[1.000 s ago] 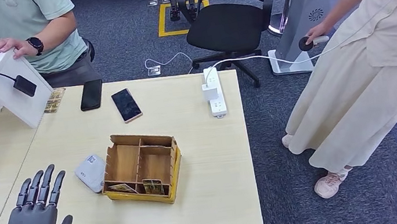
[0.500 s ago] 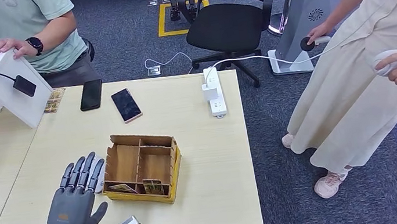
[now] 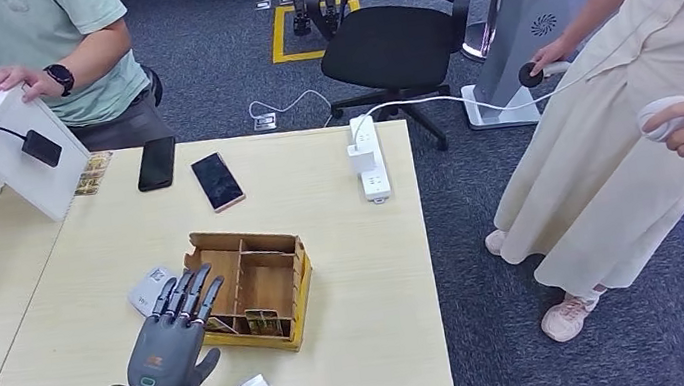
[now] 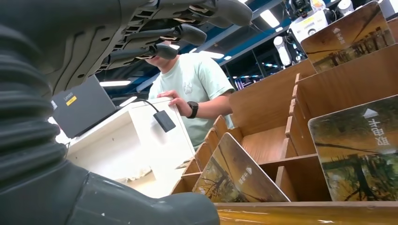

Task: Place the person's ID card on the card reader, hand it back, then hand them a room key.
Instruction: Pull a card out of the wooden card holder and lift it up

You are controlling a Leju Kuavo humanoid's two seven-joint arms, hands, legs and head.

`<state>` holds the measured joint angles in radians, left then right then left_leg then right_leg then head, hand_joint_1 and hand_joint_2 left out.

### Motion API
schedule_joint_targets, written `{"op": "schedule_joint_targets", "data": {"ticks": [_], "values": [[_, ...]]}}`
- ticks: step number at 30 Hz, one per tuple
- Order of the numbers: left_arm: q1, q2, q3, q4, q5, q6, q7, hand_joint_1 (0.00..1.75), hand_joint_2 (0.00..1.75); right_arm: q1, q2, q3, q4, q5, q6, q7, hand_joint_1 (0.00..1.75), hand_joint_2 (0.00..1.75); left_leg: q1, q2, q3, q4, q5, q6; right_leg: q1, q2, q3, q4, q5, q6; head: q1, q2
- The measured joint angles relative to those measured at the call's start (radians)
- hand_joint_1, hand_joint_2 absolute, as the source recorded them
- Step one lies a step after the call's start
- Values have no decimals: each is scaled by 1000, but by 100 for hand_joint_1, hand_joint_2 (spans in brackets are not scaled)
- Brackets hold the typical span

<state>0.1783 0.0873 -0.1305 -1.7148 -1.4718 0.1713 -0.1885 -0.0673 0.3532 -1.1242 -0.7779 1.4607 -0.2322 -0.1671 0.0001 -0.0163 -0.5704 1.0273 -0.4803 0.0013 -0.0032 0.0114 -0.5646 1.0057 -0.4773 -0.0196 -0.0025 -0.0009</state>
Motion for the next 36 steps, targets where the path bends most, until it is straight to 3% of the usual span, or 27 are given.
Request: {"op": "schedule_joint_targets", "data": {"ticks": [11,36], "values": [[-3,28,-2,20,14,3,19,0,175,0,0,4,1,-11,2,3,0,175,0,0,0,0,0,0,0,0,0,0,0,0,0,0],[-5,29,0,34,10,-10,1,0,175,0,0,42,-2,-51,6,21,0,175,0,0,0,0,0,0,0,0,0,0,0,0,0,0]]}}
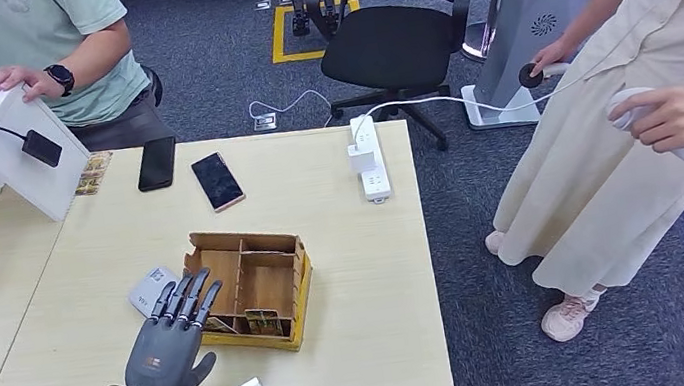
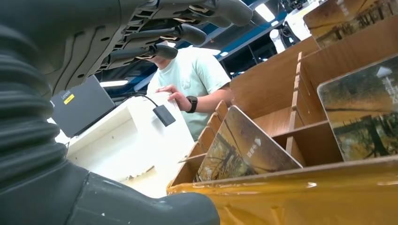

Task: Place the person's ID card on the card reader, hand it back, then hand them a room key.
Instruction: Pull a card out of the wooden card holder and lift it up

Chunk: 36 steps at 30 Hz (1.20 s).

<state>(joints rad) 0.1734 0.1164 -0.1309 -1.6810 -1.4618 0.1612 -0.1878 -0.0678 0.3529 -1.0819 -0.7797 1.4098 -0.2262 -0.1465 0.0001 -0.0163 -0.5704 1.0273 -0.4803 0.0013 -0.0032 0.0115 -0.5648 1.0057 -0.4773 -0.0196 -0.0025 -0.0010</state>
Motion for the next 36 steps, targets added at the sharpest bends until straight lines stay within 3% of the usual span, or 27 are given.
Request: {"op": "schedule_joint_targets", "data": {"ticks": [20,21,24,25,36], "values": [[-39,0,-20,62,3,-5,0,0,175,-2,-1,28,0,-4,0,10,0,175,0,0,0,0,0,0,0,0,0,0,0,0,0,0],[-39,0,-20,62,3,-5,0,12,175,-2,-1,28,0,-4,0,10,0,175,0,0,0,0,0,0,0,0,0,0,0,0,0,0],[-41,0,-20,66,3,-5,0,140,175,-2,-1,30,0,-5,0,10,0,175,0,0,0,0,0,0,0,0,0,0,0,0,0,0],[-41,-1,-20,66,3,-4,1,172,175,-2,-1,30,0,-6,0,10,0,175,0,0,0,0,0,0,0,0,0,0,0,0,0,0],[-41,-6,-20,66,7,15,2,175,175,-2,-1,35,0,-20,-1,18,0,175,0,0,0,0,0,0,0,0,0,0,0,0,0,0]]}}
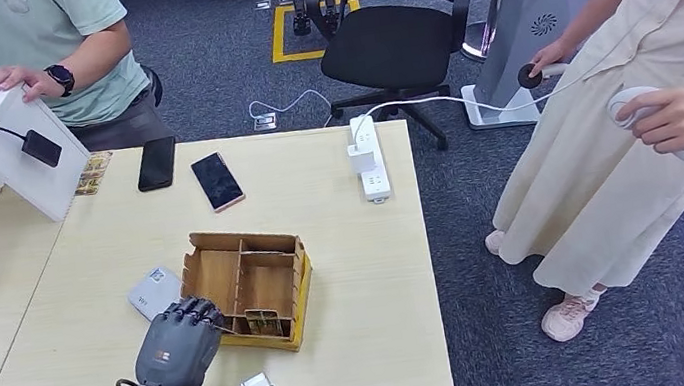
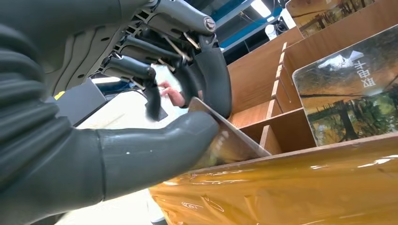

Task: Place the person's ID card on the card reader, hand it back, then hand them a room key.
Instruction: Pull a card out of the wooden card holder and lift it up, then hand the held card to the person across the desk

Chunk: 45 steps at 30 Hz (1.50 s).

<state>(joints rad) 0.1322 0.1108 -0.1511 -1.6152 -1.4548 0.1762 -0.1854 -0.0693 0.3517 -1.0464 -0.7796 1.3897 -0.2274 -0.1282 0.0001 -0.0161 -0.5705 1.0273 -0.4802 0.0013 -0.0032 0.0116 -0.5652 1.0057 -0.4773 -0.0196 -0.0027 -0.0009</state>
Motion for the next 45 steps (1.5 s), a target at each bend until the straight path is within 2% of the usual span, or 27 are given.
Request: {"op": "schedule_joint_targets", "data": {"ticks": [11,27,41,45], "values": [[0,-4,0,0,11,0,-6,171,175,0,0,2,0,-6,1,0,0,175,0,0,0,0,0,0,0,0,0,0,0,0,0,0],[-6,-1,0,-15,32,1,-23,175,175,0,0,3,0,-4,0,5,0,175,0,0,0,0,0,0,0,0,0,0,0,0,0,0],[-108,2,43,-110,13,28,-21,175,175,0,-1,25,0,-3,-1,16,0,175,0,0,0,0,1,0,0,0,0,0,1,-1,0,0],[-141,-2,57,-123,1,35,-23,175,175,3,-5,33,8,9,-1,-4,0,175,0,0,0,0,1,0,0,0,0,0,1,-1,0,0]]}}
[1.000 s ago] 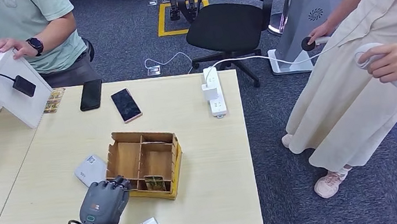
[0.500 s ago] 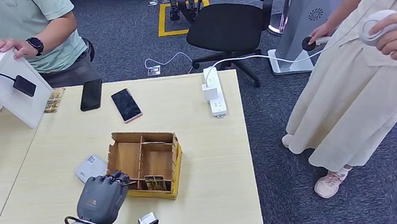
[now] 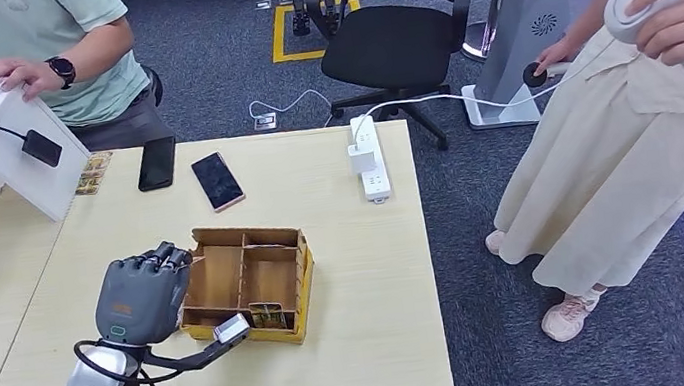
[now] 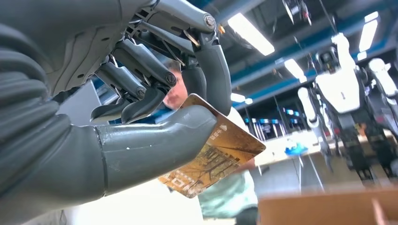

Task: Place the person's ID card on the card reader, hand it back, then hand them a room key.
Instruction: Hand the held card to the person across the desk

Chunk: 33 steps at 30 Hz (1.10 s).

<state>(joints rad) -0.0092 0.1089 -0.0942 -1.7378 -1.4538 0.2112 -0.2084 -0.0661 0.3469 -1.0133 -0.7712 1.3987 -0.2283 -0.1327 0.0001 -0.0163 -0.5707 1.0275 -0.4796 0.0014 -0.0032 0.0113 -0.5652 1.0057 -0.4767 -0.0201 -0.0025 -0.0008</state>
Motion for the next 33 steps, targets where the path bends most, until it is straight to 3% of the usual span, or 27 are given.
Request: {"op": "schedule_joint_targets", "data": {"ticks": [13,24,33], "values": [[-112,-3,25,0,-13,-4,4,175,175,2,-2,14,7,21,3,16,0,175,0,0,0,0,0,0,0,0,0,0,0,0,0,0],[-347,-50,30,115,-47,-77,62,175,175,-5,-10,41,61,46,-7,-16,0,175,0,0,0,1,2,1,0,0,0,0,2,0,0,0],[-406,-82,30,194,-50,-81,79,175,175,-5,-11,43,78,46,-8,-16,0,175,0,0,0,1,2,1,0,1,0,0,2,0,0,0]]}}
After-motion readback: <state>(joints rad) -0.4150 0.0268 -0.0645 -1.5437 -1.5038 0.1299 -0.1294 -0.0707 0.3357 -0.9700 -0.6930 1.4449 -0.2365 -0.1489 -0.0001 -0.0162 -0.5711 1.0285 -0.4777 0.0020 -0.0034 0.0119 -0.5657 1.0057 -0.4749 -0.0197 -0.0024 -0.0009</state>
